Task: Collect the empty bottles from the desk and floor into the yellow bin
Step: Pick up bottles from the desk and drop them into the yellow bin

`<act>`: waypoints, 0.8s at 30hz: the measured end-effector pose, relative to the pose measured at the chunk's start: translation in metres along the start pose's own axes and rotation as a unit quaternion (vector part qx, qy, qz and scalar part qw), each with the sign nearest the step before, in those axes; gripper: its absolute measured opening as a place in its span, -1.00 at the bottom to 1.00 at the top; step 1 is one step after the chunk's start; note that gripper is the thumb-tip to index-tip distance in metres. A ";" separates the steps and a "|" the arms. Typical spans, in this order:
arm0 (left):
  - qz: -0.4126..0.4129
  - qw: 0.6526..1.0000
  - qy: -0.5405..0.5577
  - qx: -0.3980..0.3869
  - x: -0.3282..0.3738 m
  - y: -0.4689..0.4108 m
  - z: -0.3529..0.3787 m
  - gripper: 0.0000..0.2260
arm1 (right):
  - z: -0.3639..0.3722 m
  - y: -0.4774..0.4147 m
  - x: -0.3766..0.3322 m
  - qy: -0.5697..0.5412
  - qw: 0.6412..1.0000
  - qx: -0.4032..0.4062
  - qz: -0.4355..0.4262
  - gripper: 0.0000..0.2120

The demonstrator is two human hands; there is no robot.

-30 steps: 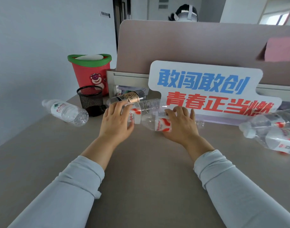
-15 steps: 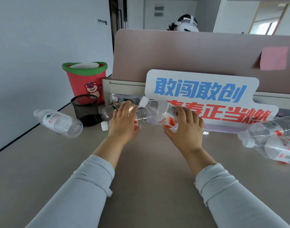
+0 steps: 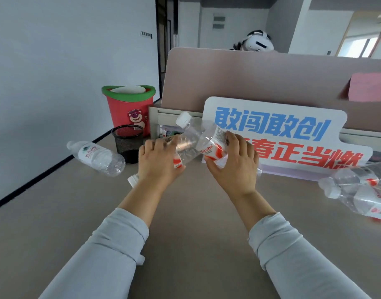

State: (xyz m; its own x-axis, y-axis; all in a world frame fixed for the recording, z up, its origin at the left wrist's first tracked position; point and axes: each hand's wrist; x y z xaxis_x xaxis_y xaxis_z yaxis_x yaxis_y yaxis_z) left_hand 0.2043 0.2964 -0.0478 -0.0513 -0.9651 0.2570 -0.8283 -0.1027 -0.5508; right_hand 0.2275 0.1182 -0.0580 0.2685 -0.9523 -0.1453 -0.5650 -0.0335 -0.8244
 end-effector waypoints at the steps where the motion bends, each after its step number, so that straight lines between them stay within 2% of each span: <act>1: -0.017 1.000 0.013 0.014 -0.007 0.005 -0.013 -0.29 | -0.002 0.000 -0.015 -0.017 1.000 0.002 -0.009 -0.34; 5: -0.089 0.993 0.045 0.057 -0.055 0.036 -0.070 -0.29 | -0.007 0.001 -0.085 -0.091 0.995 -0.003 -0.037 -0.33; 8: -0.121 0.987 0.016 0.105 -0.103 0.067 -0.115 -0.30 | -0.011 0.008 -0.149 -0.151 0.985 0.004 -0.078 -0.32; 12: -0.216 0.966 -0.045 0.134 -0.168 0.107 -0.176 -0.27 | -0.022 0.023 -0.242 -0.234 0.962 0.002 -0.143 -0.33; 20: -0.372 0.907 -0.135 0.141 -0.268 0.206 -0.271 -0.31 | -0.033 0.068 -0.405 -0.421 0.862 -0.144 -0.244 -0.29; 22: -0.404 0.893 -0.152 0.131 -0.284 0.228 -0.285 -0.30 | -0.030 0.077 -0.435 -0.417 0.852 -0.172 -0.265 -0.28; 24: -0.424 0.882 -0.165 0.124 -0.297 0.245 -0.297 -0.30 | -0.020 0.083 -0.458 -0.372 0.866 -0.174 -0.286 -0.29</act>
State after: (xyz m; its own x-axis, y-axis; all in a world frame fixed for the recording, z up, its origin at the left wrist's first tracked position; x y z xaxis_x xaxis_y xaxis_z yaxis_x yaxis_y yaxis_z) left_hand -0.1486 0.6295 -0.0233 0.7267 -0.5293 0.4379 -0.3416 -0.8315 -0.4382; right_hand 0.0416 0.5458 -0.0486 0.9376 -0.2937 -0.1862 -0.3385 -0.6476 -0.6827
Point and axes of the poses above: each hand's wrist, its own y-axis away from the middle knuckle, its own z-axis out of the palm, x = y × z, and after that the axes turned 13 degrees about y, right-handed
